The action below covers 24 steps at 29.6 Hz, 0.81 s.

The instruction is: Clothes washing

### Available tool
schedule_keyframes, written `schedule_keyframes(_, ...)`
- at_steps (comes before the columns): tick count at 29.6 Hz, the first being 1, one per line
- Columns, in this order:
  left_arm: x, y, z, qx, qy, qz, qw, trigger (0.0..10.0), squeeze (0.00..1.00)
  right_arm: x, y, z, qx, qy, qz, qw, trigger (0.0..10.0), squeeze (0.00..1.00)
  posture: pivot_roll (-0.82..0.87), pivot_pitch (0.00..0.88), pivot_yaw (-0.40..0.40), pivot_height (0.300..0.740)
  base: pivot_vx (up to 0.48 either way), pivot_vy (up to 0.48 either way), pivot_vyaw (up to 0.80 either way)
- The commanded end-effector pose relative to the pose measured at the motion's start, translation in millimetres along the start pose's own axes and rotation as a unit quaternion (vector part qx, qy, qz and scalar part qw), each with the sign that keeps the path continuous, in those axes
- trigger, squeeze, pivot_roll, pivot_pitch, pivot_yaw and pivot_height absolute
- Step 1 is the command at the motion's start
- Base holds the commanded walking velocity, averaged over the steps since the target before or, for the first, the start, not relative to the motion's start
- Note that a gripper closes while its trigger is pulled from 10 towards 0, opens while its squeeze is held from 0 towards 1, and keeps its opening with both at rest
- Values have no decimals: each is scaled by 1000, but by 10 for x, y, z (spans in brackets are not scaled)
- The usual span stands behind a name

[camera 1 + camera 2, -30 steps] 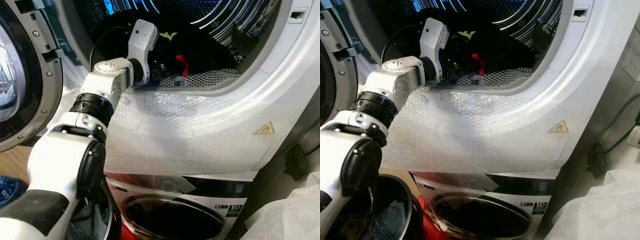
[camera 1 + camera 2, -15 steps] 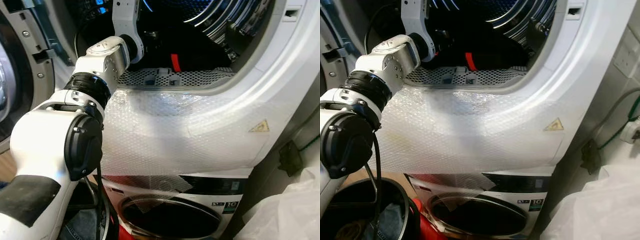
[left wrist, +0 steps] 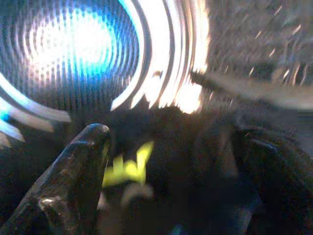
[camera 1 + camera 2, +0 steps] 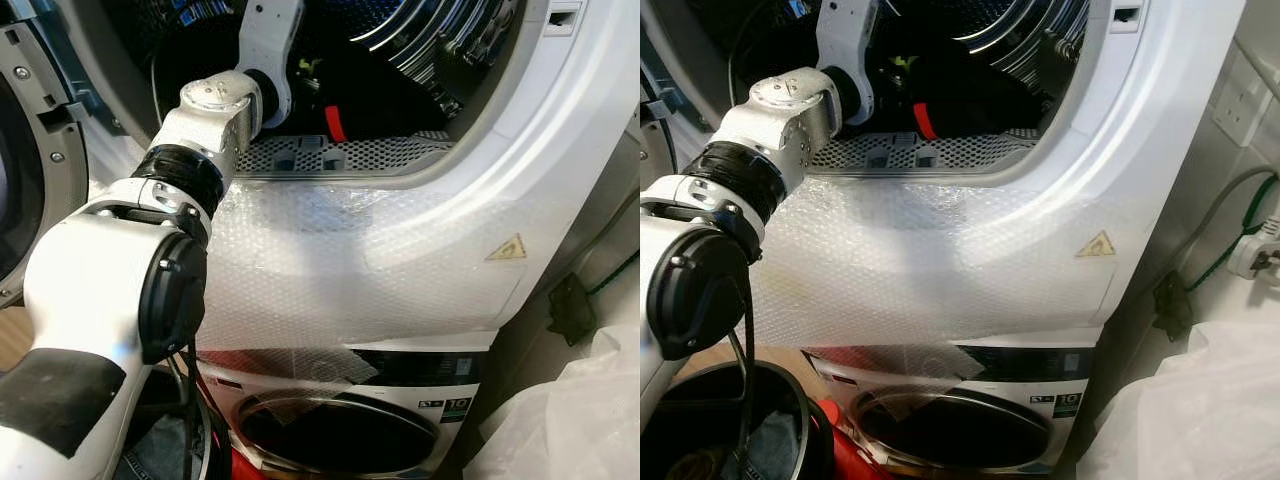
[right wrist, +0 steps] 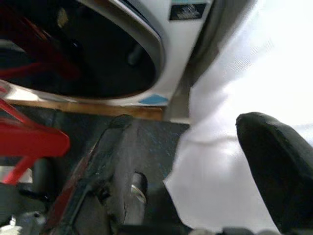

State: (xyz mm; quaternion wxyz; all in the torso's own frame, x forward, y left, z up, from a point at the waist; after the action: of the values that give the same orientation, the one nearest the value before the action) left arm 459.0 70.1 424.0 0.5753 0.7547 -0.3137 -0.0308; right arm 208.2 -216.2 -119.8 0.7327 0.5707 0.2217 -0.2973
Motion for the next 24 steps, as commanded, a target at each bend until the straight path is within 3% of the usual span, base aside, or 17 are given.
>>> schedule_keyframes(1, -30, 309, -106, 40, 1, 45, 998, 10000, 0, 7, 14, -100, 0, 13, -4, 1000, 10000, 0, -154, 0, 105, 740, 0, 0, 0)
schedule_keyframes(2, -48, 337, -77, 62, -16, 56, 996, 10000, 0, 19, 45, -124, 2, 15, -2, 1000, 10000, 0, -133, 0, 106, 740, 0, 0, 0)
schedule_keyframes(24, -48, 337, -77, 62, -16, 56, 996, 10000, 0, 19, 45, -124, 2, 15, -2, 1000, 10000, 0, -133, 0, 106, 740, 0, 0, 0)
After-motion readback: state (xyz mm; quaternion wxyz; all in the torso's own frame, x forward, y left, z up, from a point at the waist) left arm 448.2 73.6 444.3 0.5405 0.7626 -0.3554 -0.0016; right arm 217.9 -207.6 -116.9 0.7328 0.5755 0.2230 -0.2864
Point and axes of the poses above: a point about 5 cm out from each wrist's last joint towards the gripper, its own x axis pointing out of the wrist towards the gripper, its own y axis along the axis of the wrist's last joint, z = x × y, the point moved 6 cm from there along x, pointing out of the wrist towards the gripper, and after that the axes turned 1 degree about -x, right-handed, at the moved point
